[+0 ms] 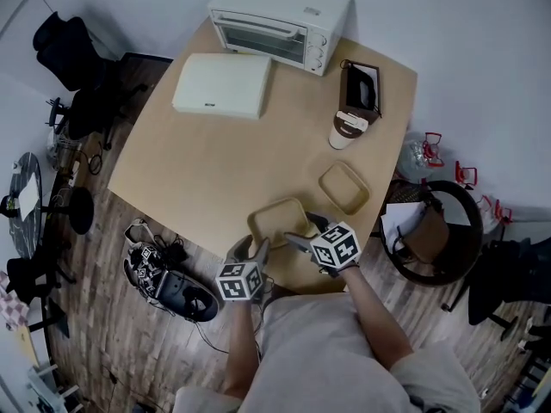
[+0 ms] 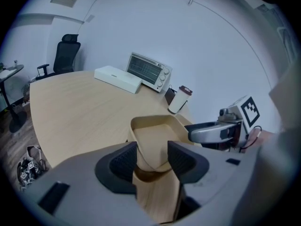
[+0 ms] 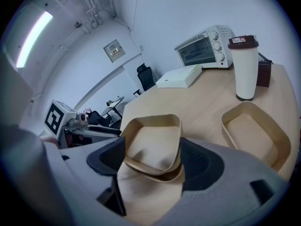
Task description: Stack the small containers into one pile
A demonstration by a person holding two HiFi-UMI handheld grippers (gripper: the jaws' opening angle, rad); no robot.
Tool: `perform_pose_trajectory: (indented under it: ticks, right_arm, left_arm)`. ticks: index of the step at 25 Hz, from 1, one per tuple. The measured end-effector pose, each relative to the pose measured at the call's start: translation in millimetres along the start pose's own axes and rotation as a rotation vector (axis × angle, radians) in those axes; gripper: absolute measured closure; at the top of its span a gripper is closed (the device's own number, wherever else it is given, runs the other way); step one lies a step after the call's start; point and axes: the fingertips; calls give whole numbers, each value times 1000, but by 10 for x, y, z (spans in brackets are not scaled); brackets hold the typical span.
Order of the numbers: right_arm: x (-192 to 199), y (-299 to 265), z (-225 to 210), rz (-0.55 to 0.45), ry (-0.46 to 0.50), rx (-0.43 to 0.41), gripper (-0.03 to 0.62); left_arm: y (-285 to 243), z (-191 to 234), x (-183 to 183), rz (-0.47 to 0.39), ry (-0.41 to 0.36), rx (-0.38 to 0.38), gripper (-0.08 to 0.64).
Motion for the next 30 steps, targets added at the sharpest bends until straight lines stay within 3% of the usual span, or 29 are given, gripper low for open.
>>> perform_pose_trajectory:
  ticks: [8, 13, 18, 30]
  right_arm:
    - [66, 44, -20, -28, 36, 19, 254]
    - [143, 7, 16, 0, 53, 1, 256]
    - [207, -81, 10, 36, 110, 40, 267]
    - [272, -73, -82, 32, 43, 57, 267]
  left_arm:
    - [10, -34, 161, -10, 19, -37, 360]
    - [31, 24, 222, -28, 53, -62, 360]
    - [35, 104, 216, -45, 91, -67, 360]
    - [13, 151, 238, -29, 93, -66, 359]
Point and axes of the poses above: the fingertips, and each gripper's own axes: y backward along the fingers, z to its left, x out of its underside, and after that the axes turned 3 degrees about z, right-handed
